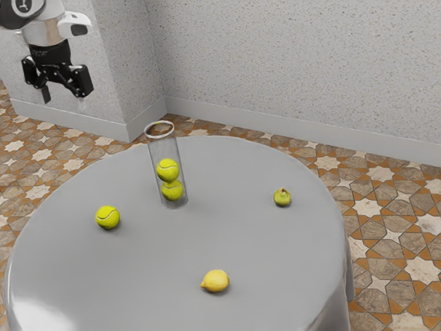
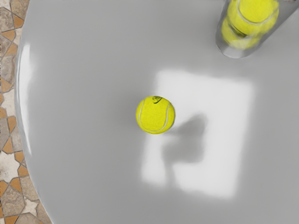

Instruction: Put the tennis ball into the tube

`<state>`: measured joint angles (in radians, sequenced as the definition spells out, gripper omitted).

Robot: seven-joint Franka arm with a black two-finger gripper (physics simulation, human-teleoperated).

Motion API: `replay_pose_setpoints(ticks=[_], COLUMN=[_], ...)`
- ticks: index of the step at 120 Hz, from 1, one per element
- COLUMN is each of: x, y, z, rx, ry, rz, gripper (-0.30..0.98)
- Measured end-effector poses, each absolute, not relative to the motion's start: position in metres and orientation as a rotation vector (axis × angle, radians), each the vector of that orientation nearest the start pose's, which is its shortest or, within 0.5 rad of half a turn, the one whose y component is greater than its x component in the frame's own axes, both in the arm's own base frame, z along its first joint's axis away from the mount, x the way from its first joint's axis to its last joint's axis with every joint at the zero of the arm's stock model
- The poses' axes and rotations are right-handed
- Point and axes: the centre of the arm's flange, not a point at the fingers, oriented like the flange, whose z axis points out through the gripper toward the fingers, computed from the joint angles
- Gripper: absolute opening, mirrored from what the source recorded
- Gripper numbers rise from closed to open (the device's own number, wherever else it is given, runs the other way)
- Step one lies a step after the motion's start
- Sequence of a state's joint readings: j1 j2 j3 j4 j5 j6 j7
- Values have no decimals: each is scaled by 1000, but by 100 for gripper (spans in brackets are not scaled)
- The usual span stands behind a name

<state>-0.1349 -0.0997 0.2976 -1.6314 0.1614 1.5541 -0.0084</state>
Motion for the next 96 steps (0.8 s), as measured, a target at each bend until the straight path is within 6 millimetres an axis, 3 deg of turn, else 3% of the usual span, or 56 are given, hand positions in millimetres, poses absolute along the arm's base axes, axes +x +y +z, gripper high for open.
replay_pose_setpoints(ticks=[20,28,38,61,81,96], x=[511,508,511,507,520,525], y=[119,133,134,115,116,141], z=[641,624,576,456,393,362], rx=[-2997,-3008,-3028,-3095,-3127,-3126], ry=[-288,-330,-339,-334,-400,-472], rz=[-5,34,151,340,377,362], gripper=[69,69,69,69,69,69])
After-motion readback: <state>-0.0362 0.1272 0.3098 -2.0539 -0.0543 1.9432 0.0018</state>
